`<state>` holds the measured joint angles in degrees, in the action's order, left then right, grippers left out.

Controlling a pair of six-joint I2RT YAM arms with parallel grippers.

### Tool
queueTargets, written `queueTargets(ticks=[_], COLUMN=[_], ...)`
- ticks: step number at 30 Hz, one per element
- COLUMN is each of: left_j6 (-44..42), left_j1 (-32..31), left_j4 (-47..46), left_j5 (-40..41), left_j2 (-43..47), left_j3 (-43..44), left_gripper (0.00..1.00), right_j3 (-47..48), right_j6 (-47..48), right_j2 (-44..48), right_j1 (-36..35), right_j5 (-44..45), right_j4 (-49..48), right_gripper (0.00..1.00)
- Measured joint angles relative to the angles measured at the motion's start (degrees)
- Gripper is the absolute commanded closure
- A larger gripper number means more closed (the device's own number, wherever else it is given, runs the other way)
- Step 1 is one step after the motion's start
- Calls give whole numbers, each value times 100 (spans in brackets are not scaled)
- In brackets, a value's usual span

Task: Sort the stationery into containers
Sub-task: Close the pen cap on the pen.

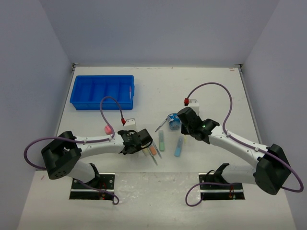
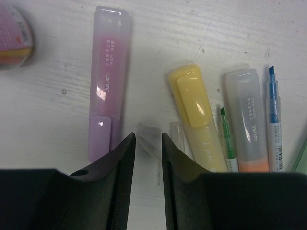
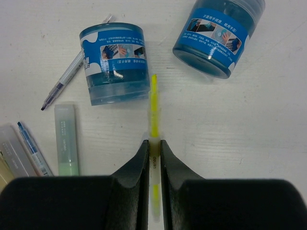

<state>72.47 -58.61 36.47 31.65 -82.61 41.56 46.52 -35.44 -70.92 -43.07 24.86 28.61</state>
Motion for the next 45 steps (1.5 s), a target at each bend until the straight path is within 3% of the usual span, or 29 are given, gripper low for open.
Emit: queueTargets(ticks=[12, 19, 23, 33, 36, 39, 42, 45], left_j6=[-2, -7, -9, -7, -179, -668, -1334, -1968], left_j1=[0, 0, 0, 0, 0, 0, 0, 0], left_j4=[-185, -353, -412, -239, -94, -301, -940, -2143], left_j5=[-113, -91, -69, 71, 187, 274, 248, 13], left_j2=[0, -38, -55, 13, 343, 1095, 1922, 2826], left_j3=[-172, -171, -171, -131, -85, -29, -24, -264], left_gripper=[71, 86, 100, 100, 100, 100, 100, 100], right_j3=[0, 0, 0, 0, -195, -691, -1149, -1328], right_j6=[38, 57, 57, 99, 254, 355, 263, 38], right_j2=[-101, -108, -108, -101, 105, 702, 1109, 1057], right_j1=[0, 0, 2, 2, 21, 33, 26, 7], right_j5=[-44, -47, -47, -186, -825, -2148, -3319, -4153], right_j4=[-5, -3, -3, -97, -542, -1437, -2559, -3530], right_gripper=[100, 100, 100, 100, 100, 100, 100, 100])
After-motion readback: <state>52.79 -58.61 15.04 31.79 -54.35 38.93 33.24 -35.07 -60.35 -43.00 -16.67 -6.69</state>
